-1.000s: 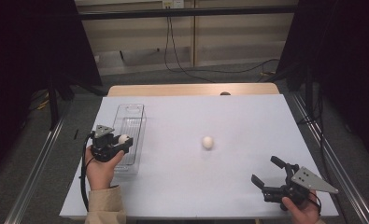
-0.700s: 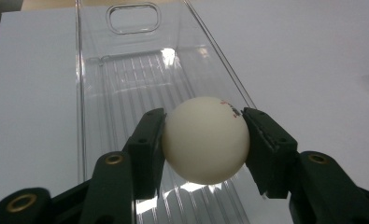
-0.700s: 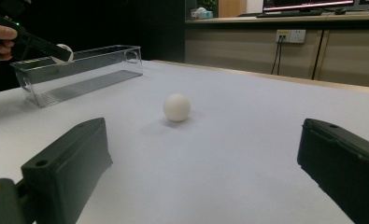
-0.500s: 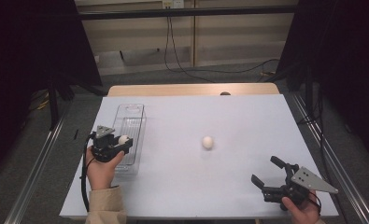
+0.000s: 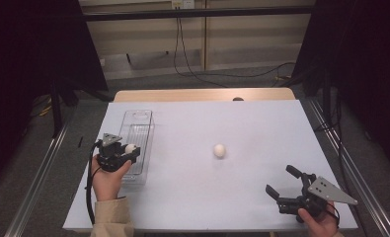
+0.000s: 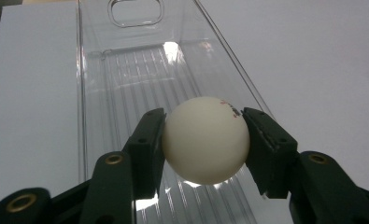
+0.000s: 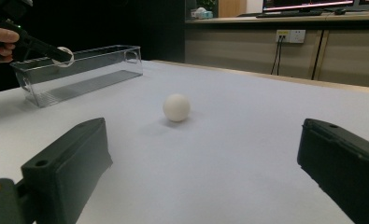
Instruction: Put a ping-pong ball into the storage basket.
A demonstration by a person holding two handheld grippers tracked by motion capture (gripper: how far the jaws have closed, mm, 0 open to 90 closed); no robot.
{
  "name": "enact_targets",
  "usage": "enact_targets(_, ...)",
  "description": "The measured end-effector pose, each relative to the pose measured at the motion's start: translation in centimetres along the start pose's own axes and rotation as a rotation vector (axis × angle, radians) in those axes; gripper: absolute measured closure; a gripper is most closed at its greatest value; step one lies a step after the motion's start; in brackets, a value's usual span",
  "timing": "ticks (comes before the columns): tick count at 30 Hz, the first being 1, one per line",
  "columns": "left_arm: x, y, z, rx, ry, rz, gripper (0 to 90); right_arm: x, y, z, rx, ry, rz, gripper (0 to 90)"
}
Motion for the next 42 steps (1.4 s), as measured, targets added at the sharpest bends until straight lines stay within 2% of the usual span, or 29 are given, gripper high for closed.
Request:
enact_targets(36, 0.21, -0.14, -0.14, -0.014, -0.002, 0.003, 50.6, -0.02, -0.03, 0.01, -0.001, 0.001, -0.001, 1.9)
enact_targets(42, 0.10, -0.14, 0.03, -0.017, 0.011, 0.006, 46.3, -0.02, -0.04, 0.01, -0.001, 0.002, -0.001, 1.9)
Point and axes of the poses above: each handheld gripper's, and its own axes: z roughly backward along the jaws, x roughly out of its underside, y roughly to its right, the point moved 1 cm from there along -z, roughly forward along the jaws, and after that the axes turned 3 degrees about -z, right-handed, at the moved point
